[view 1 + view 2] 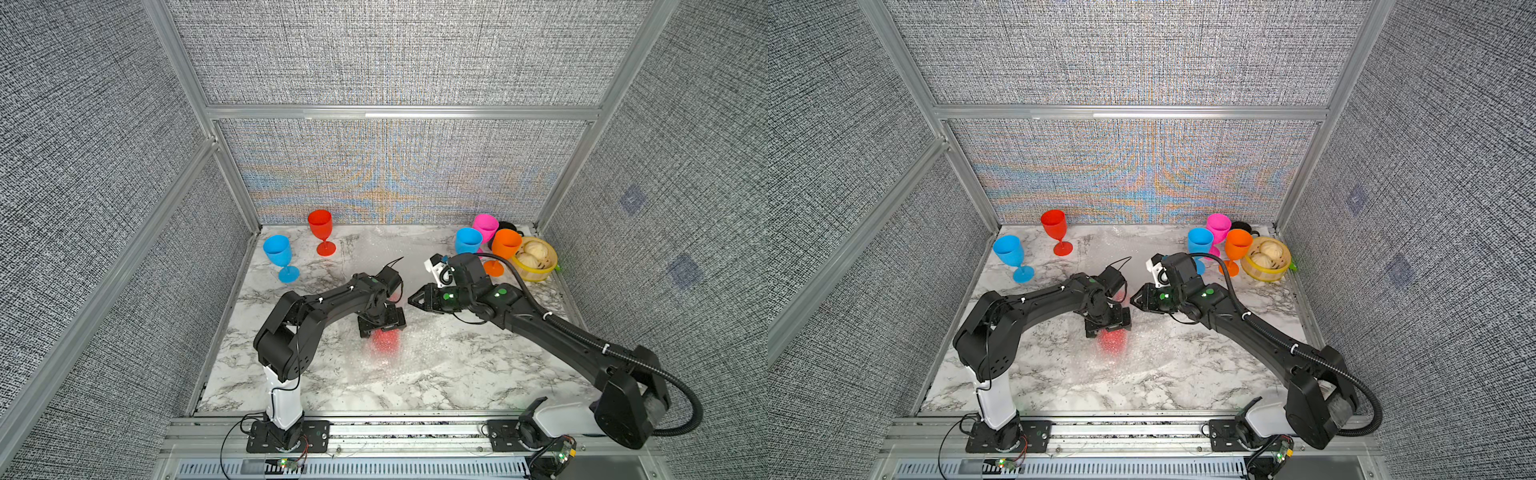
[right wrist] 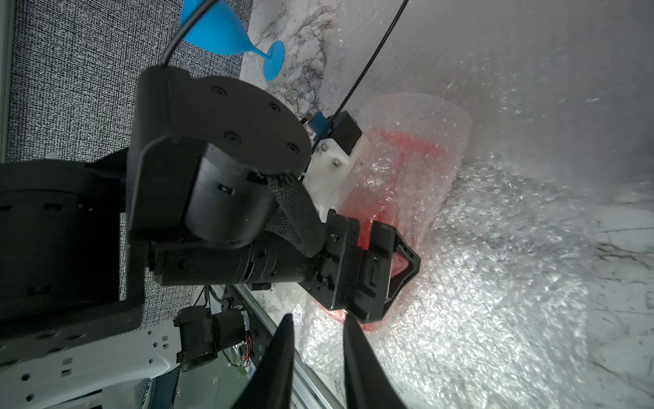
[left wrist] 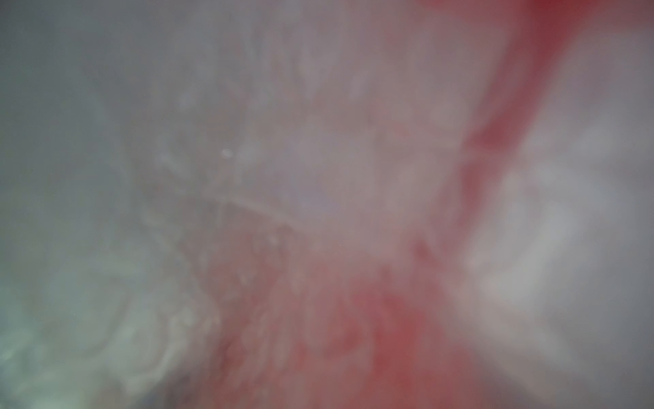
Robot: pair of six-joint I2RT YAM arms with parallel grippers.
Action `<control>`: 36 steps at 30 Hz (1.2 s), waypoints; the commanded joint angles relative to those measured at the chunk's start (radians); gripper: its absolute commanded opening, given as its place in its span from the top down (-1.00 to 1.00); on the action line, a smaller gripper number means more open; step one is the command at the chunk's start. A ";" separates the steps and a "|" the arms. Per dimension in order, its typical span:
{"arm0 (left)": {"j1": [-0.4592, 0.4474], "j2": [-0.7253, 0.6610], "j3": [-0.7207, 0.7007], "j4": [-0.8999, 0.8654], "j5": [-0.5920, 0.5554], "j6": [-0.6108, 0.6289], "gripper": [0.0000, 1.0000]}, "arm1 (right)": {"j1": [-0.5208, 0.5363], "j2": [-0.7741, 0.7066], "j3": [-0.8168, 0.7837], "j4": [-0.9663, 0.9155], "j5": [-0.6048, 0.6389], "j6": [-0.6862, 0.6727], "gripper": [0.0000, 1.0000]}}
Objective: Unpack wine glasses from bubble wrap
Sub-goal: Place the bubble wrap at the center of the board.
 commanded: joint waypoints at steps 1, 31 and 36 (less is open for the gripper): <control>0.001 -0.036 0.014 -0.033 -0.023 0.024 -0.97 | -0.004 -0.020 0.005 -0.037 0.025 -0.023 0.41; 0.089 -0.475 -0.290 0.137 -0.128 0.052 -1.00 | 0.131 0.131 0.119 -0.297 0.260 -0.172 -0.19; 0.099 -0.600 -0.418 0.224 -0.211 0.007 -1.00 | 0.213 0.227 0.202 -0.368 0.371 -0.178 -0.17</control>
